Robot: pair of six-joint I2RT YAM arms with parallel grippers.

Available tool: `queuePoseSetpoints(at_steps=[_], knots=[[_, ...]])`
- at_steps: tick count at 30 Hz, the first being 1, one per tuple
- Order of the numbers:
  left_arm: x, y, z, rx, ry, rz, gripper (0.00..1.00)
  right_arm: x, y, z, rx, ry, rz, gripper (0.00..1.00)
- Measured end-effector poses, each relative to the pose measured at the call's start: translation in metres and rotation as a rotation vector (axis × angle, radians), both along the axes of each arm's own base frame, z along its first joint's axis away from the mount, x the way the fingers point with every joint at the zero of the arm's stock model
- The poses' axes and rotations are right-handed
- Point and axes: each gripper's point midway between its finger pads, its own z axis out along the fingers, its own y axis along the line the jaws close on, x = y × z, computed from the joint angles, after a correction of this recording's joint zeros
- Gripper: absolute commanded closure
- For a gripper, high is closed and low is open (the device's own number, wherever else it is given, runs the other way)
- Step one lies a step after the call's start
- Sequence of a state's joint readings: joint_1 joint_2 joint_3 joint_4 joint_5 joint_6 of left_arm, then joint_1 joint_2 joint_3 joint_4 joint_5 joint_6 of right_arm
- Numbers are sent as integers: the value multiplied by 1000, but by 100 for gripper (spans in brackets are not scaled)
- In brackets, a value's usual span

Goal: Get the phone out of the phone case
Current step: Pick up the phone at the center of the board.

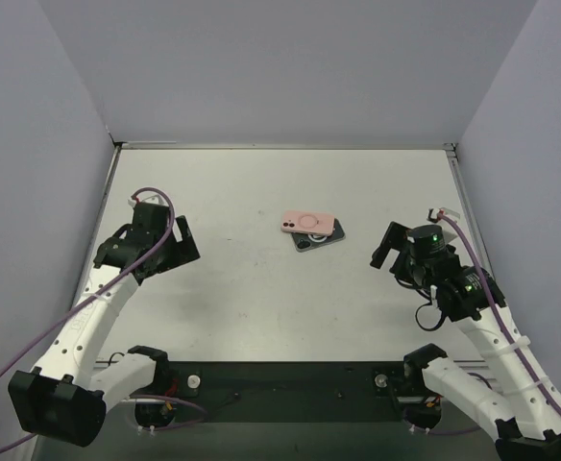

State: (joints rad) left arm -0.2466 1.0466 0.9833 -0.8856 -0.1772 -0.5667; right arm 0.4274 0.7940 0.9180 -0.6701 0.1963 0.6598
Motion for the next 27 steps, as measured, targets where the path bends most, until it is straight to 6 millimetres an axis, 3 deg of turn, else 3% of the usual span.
queuePoseSetpoints(at_steps=[7, 14, 19, 24, 27], knots=[[1, -5, 4, -18, -18, -35, 3, -1, -1, -6, -8, 19, -6, 0], [-3, -18, 42, -133, -263, -89, 3, 8, 6, -9, 7, 4, 6, 0], [-1, -40, 40, -231, -290, -163, 4, 19, 18, -33, 29, 14, 39, 0], [-11, -67, 10, -246, -225, -262, 4, 49, 39, -40, 7, 82, 91, 0], [-16, -76, 7, -235, -222, -302, 6, 93, 63, -29, -9, 103, 148, 0]])
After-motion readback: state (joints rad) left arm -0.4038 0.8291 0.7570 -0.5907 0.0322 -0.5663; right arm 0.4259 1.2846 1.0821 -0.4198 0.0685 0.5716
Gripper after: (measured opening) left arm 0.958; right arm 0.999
